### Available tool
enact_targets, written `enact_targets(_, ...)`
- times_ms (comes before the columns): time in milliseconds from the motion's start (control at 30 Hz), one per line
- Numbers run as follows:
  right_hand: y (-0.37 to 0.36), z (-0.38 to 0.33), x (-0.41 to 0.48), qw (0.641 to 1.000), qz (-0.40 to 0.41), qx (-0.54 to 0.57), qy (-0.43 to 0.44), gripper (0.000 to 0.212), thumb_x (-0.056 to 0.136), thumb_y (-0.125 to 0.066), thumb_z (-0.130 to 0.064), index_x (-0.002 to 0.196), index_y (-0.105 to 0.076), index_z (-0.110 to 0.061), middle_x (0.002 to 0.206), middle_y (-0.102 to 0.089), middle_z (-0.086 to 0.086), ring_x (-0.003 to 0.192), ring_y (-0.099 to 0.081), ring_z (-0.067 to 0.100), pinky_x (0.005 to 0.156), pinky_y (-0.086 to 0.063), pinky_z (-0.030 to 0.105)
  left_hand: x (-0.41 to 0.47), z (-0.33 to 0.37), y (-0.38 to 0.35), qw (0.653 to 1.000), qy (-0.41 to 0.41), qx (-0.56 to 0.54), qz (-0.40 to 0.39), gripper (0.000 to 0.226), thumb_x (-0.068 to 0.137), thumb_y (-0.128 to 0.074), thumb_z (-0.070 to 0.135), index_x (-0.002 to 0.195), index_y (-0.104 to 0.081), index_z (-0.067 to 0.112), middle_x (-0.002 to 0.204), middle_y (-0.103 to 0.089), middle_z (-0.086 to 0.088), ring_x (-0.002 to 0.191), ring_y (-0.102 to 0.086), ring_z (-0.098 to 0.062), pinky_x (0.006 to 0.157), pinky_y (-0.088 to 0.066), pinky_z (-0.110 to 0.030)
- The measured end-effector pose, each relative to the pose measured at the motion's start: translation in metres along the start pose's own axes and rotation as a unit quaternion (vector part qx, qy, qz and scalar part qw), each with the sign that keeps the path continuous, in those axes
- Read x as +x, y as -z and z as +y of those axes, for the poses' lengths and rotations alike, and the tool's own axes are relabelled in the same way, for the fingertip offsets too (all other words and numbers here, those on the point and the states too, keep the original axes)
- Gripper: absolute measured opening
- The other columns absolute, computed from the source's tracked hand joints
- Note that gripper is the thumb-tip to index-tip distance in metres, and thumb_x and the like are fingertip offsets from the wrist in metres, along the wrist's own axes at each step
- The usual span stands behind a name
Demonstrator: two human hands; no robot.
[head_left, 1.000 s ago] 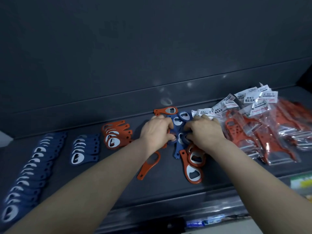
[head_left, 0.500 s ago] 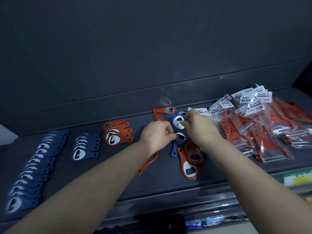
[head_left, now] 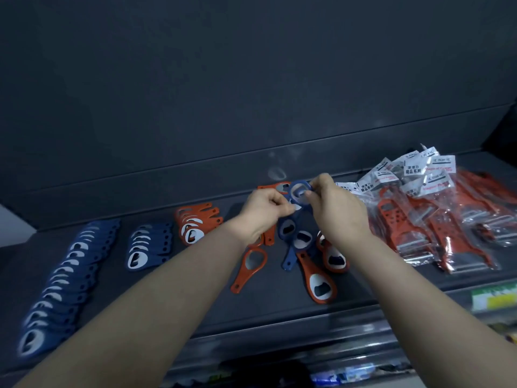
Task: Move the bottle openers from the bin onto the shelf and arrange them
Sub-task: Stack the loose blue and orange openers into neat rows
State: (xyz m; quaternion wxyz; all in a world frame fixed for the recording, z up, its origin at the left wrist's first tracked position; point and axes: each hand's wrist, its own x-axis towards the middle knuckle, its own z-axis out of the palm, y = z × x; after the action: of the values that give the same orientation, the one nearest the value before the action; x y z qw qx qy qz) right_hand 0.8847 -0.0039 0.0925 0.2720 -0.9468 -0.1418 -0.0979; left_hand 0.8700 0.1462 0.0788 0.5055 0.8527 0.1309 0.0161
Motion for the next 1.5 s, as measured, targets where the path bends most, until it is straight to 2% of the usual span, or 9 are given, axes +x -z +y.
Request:
enact_targets(100,-0.004,-0.022,0.001,1.0,0.003,0.014,0.012,0.022,0.098,-0.042,-0.04,0.107,-0.046,-0.02,0.096,-0.067,0.008,0.094,-0.06,0.034,0.066,-0.033,0.035,-0.007,-0.006,0.015,0.995,-0.028,0.064,-0.068,0.019,0.075,-0.08,0.011,0.081,-0.064,0.017,0.077,-0.064,0.003,0.075,-0.062,-0.018,0.071,-0.05,-0.03)
enact_targets(267,-0.008,-0.026,-0.008,0.997,-0.025,-0.062,-0.028,0.024,0.097,-0.043,-0.036,0.11,-0.047,-0.016,0.105,-0.066,0.014,0.101,-0.06,0.035,0.071,-0.032,0.036,-0.024,-0.012,0.008,0.949,-0.073,0.285,-0.109,0.029,0.069,-0.081,0.043,0.09,-0.068,0.026,0.098,-0.066,0.003,0.092,-0.062,-0.017,0.078,-0.052,-0.033)
enact_targets(367,-0.013,-0.015,-0.021,0.994,-0.046,-0.072,-0.075,0.022,0.097,-0.043,-0.033,0.109,-0.046,-0.015,0.104,-0.066,0.015,0.099,-0.061,0.035,0.07,-0.035,0.037,-0.025,-0.013,0.005,0.92,-0.141,0.357,-0.075,0.021,0.085,-0.067,0.024,0.107,-0.064,0.025,0.106,-0.059,-0.003,0.102,-0.056,-0.024,0.077,-0.046,-0.035)
enact_targets(500,-0.011,-0.008,-0.037,0.993,-0.026,-0.056,-0.099,0.024,0.099,-0.041,-0.034,0.11,-0.044,-0.014,0.1,-0.067,0.014,0.094,-0.061,0.036,0.067,-0.035,0.036,-0.008,-0.015,0.005,0.865,-0.181,0.453,-0.119,0.045,0.088,-0.056,0.004,0.126,-0.052,0.027,0.122,-0.045,-0.007,0.116,-0.045,-0.028,0.092,-0.043,-0.038)
enact_targets(700,0.002,-0.002,-0.039,0.99,-0.003,-0.055,-0.129,0.024,0.098,-0.039,-0.03,0.117,-0.046,-0.017,0.104,-0.066,0.012,0.097,-0.06,0.036,0.07,-0.033,0.037,0.003,-0.004,0.001,0.899,-0.149,0.385,-0.148,0.047,0.086,-0.067,0.029,0.129,-0.051,0.022,0.124,-0.046,-0.005,0.114,-0.053,-0.025,0.083,-0.042,-0.029)
enact_targets(833,0.003,0.003,-0.041,0.99,0.0,-0.066,-0.128,0.024,0.097,-0.043,-0.029,0.118,-0.045,-0.017,0.103,-0.067,0.012,0.097,-0.061,0.035,0.07,-0.035,0.036,-0.003,-0.006,-0.016,0.889,-0.094,0.447,-0.017,0.071,0.081,-0.063,0.06,0.125,-0.047,0.007,0.122,-0.055,-0.013,0.112,-0.057,-0.033,0.087,-0.046,-0.038)
enact_targets(1067,0.001,0.01,-0.035,0.992,-0.008,-0.068,-0.108,0.021,0.098,-0.042,-0.03,0.114,-0.045,-0.017,0.098,-0.067,0.011,0.092,-0.062,0.035,0.067,-0.036,0.036,0.004,-0.009,-0.024,0.937,-0.107,0.327,-0.058,0.037,0.082,-0.068,0.047,0.107,-0.059,0.021,0.115,-0.052,-0.007,0.111,-0.052,-0.03,0.092,-0.045,-0.039)
enact_targets(1167,-0.002,0.014,-0.029,0.993,-0.011,-0.059,-0.105,0.019,0.097,-0.041,-0.029,0.112,-0.045,-0.017,0.096,-0.068,0.011,0.091,-0.062,0.034,0.071,-0.041,0.038,0.009,-0.013,-0.019,0.932,-0.062,0.355,0.027,0.046,0.087,-0.063,0.048,0.114,-0.057,0.012,0.117,-0.058,-0.011,0.11,-0.055,-0.032,0.089,-0.044,-0.039)
enact_targets(1500,-0.007,0.021,-0.01,0.995,-0.025,-0.048,-0.082,0.022,0.097,-0.041,-0.03,0.115,-0.047,-0.019,0.099,-0.067,0.009,0.094,-0.061,0.033,0.067,-0.034,0.034,0.017,-0.008,-0.028,0.954,-0.016,0.294,-0.059,0.04,0.073,-0.079,0.039,0.104,-0.055,0.027,0.101,-0.064,0.003,0.098,-0.059,-0.02,0.083,-0.051,-0.034)
